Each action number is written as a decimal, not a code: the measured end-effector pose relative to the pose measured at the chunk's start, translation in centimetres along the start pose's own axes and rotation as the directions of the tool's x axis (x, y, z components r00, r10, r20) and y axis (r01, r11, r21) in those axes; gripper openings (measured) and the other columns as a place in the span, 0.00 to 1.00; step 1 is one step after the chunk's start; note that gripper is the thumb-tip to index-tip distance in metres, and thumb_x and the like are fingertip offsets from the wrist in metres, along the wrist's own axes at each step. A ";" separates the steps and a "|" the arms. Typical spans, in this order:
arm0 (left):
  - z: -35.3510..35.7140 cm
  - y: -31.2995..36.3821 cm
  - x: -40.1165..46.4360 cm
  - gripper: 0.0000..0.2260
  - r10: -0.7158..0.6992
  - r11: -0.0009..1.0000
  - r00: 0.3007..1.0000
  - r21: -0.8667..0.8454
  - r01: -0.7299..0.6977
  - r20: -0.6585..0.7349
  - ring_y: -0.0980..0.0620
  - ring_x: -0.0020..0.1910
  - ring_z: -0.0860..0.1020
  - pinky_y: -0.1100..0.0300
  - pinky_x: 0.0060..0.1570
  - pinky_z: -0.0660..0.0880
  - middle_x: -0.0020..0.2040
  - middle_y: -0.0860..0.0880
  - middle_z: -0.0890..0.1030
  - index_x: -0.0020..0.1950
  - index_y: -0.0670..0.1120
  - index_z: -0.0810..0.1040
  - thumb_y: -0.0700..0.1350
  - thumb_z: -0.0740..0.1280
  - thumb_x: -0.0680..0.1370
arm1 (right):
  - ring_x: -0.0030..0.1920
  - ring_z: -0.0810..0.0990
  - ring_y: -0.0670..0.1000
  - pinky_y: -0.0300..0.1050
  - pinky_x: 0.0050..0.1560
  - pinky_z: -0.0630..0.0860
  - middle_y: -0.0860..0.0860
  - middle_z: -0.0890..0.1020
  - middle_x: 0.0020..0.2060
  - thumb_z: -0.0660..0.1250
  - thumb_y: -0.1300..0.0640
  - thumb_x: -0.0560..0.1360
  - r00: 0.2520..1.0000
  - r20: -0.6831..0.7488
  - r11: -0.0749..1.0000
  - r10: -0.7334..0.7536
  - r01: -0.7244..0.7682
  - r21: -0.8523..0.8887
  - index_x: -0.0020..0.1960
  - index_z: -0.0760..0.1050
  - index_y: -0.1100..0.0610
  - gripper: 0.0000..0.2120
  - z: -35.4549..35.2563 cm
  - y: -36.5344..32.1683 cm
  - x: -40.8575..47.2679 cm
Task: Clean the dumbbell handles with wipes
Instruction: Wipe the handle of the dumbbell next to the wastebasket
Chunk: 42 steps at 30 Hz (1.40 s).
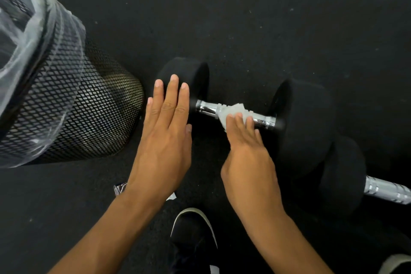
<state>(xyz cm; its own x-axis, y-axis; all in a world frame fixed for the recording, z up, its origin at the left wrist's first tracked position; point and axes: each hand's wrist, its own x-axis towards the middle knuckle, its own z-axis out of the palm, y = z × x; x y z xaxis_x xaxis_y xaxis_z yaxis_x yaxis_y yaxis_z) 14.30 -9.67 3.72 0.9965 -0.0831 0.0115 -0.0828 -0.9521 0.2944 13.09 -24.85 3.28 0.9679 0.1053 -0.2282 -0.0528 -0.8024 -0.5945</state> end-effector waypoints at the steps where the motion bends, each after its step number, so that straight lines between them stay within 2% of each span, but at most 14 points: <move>1: -0.2 0.5 -0.3 0.32 0.008 0.999 1.000 -0.042 -0.008 -0.015 0.42 0.82 0.45 0.41 0.79 0.51 0.83 0.41 0.51 0.81 0.42 0.55 0.36 0.65 0.80 | 0.80 0.54 0.47 0.43 0.80 0.54 0.52 0.64 0.79 0.54 0.70 0.80 1.000 -0.001 0.996 0.013 -0.013 0.088 0.81 0.59 0.54 0.31 -0.5 0.0 -0.5; 4: -0.5 3.1 -1.8 0.32 0.070 0.977 0.991 -0.194 -0.092 -0.116 0.43 0.82 0.53 0.45 0.78 0.58 0.81 0.40 0.58 0.79 0.43 0.62 0.35 0.70 0.77 | 0.67 0.72 0.32 0.24 0.65 0.67 0.37 0.77 0.65 0.58 0.65 0.83 0.989 -0.067 0.912 0.128 -0.091 0.400 0.76 0.69 0.46 0.25 -2.8 -0.5 -1.5; 6: -0.5 4.6 -3.1 0.32 -0.027 0.912 0.992 -0.410 -0.026 -0.121 0.49 0.78 0.63 0.53 0.74 0.66 0.78 0.45 0.64 0.78 0.46 0.64 0.37 0.72 0.76 | 0.60 0.76 0.29 0.26 0.58 0.71 0.30 0.81 0.55 0.57 0.63 0.83 0.972 -0.045 0.794 0.233 -0.163 0.585 0.68 0.76 0.40 0.22 -3.7 -1.0 -2.0; 7: -0.5 5.3 -3.5 0.33 -0.126 0.826 0.990 -0.560 0.064 -0.072 0.51 0.75 0.69 0.57 0.70 0.71 0.77 0.50 0.67 0.78 0.50 0.64 0.39 0.73 0.76 | 0.58 0.79 0.32 0.31 0.57 0.74 0.33 0.83 0.52 0.57 0.64 0.83 0.959 -0.004 0.700 0.283 -0.204 0.685 0.63 0.79 0.40 0.22 -3.9 -1.1 -2.1; 9: -0.8 6.5 -3.8 0.32 -0.310 0.486 0.938 -0.823 0.296 0.155 0.56 0.66 0.78 0.63 0.59 0.76 0.70 0.56 0.75 0.76 0.57 0.65 0.42 0.73 0.76 | 0.55 0.84 0.42 0.41 0.54 0.78 0.39 0.85 0.51 0.57 0.66 0.82 0.933 0.088 0.486 0.348 -0.260 0.834 0.56 0.82 0.42 0.23 -3.9 -1.2 -2.4; 11: -0.9 6.8 -3.8 0.24 -0.364 0.209 0.871 -0.882 0.422 0.330 0.61 0.53 0.83 0.69 0.49 0.77 0.56 0.57 0.85 0.69 0.55 0.73 0.41 0.73 0.76 | 0.50 0.85 0.45 0.44 0.49 0.79 0.43 0.86 0.49 0.57 0.67 0.81 0.926 0.118 0.461 0.359 -0.285 0.840 0.54 0.83 0.43 0.22 -3.8 -1.2 -2.5; 13: -1.2 6.3 -3.3 0.09 -0.336 0.259 0.882 -0.867 0.425 0.332 0.63 0.41 0.83 0.71 0.42 0.76 0.42 0.56 0.87 0.54 0.50 0.82 0.40 0.71 0.75 | 0.48 0.84 0.44 0.42 0.47 0.79 0.41 0.85 0.47 0.58 0.65 0.80 0.935 0.102 0.573 0.341 -0.292 0.765 0.55 0.82 0.42 0.21 -3.7 -0.9 -2.6; 15: -0.9 5.4 -3.1 0.04 -0.282 0.353 0.910 -0.849 0.392 0.303 0.57 0.41 0.84 0.65 0.43 0.78 0.42 0.52 0.87 0.48 0.49 0.83 0.42 0.73 0.75 | 0.48 0.82 0.41 0.36 0.47 0.78 0.38 0.83 0.47 0.59 0.62 0.81 0.958 0.061 0.701 0.280 -0.248 0.669 0.59 0.79 0.40 0.20 -3.6 -0.7 -2.9; 19: -0.7 4.3 -2.2 0.06 -0.316 0.661 0.945 -0.694 0.284 0.086 0.59 0.39 0.82 0.69 0.40 0.75 0.40 0.54 0.84 0.46 0.51 0.80 0.42 0.75 0.75 | 0.55 0.81 0.42 0.31 0.57 0.74 0.43 0.82 0.54 0.63 0.64 0.80 0.949 -0.314 0.926 0.027 0.094 0.365 0.64 0.79 0.53 0.16 -4.9 -0.5 -3.5; 22: -1.3 4.5 -0.1 0.10 -0.060 0.916 0.994 -0.401 0.017 -0.096 0.59 0.47 0.82 0.71 0.46 0.76 0.50 0.55 0.85 0.53 0.51 0.75 0.42 0.72 0.75 | 0.60 0.79 0.52 0.41 0.65 0.73 0.53 0.83 0.55 0.62 0.70 0.77 0.830 -0.545 0.966 -0.117 0.223 0.134 0.60 0.82 0.62 0.15 -5.9 1.6 -2.7; 26: 1.1 5.6 3.4 0.10 0.177 0.958 0.981 -0.214 -0.190 -0.080 0.44 0.58 0.81 0.44 0.52 0.80 0.57 0.45 0.83 0.60 0.46 0.73 0.40 0.63 0.79 | 0.74 0.69 0.53 0.58 0.74 0.67 0.53 0.79 0.67 0.61 0.62 0.81 0.846 -0.528 0.994 -0.070 0.105 0.035 0.68 0.77 0.59 0.17 -5.8 4.8 0.4; 31: 5.3 5.0 3.2 0.25 0.257 0.955 0.960 0.123 -0.270 0.116 0.41 0.78 0.64 0.49 0.77 0.58 0.76 0.40 0.70 0.77 0.40 0.67 0.37 0.65 0.79 | 0.77 0.66 0.54 0.60 0.76 0.64 0.55 0.75 0.72 0.56 0.58 0.84 0.861 -0.496 0.994 -0.110 0.099 -0.049 0.73 0.71 0.61 0.19 -4.6 6.8 1.6; 38: 6.6 6.1 -0.3 0.26 0.324 0.903 0.921 0.221 -0.369 0.215 0.39 0.81 0.47 0.44 0.80 0.50 0.82 0.38 0.49 0.82 0.38 0.48 0.42 0.40 0.82 | 0.76 0.69 0.56 0.56 0.78 0.63 0.57 0.76 0.71 0.54 0.58 0.84 0.807 -0.572 0.986 -0.147 0.076 -0.146 0.72 0.73 0.62 0.19 -3.6 7.0 2.0; 42: 6.4 7.7 2.3 0.27 0.257 0.909 0.932 0.264 -0.322 0.255 0.39 0.81 0.43 0.41 0.79 0.45 0.82 0.39 0.46 0.82 0.39 0.45 0.46 0.41 0.84 | 0.75 0.70 0.56 0.56 0.77 0.64 0.57 0.77 0.70 0.54 0.59 0.84 0.783 -0.601 0.983 -0.163 0.077 -0.166 0.72 0.73 0.62 0.19 -3.5 6.9 2.0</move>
<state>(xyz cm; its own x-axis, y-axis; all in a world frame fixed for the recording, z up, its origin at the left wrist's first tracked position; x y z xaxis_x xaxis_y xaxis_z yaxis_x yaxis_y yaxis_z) 15.83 -19.05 -0.12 0.9043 -0.3968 -0.1573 -0.4001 -0.9164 0.0116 15.53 -32.24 1.38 0.9138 -0.1401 0.3813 0.0634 -0.8780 -0.4744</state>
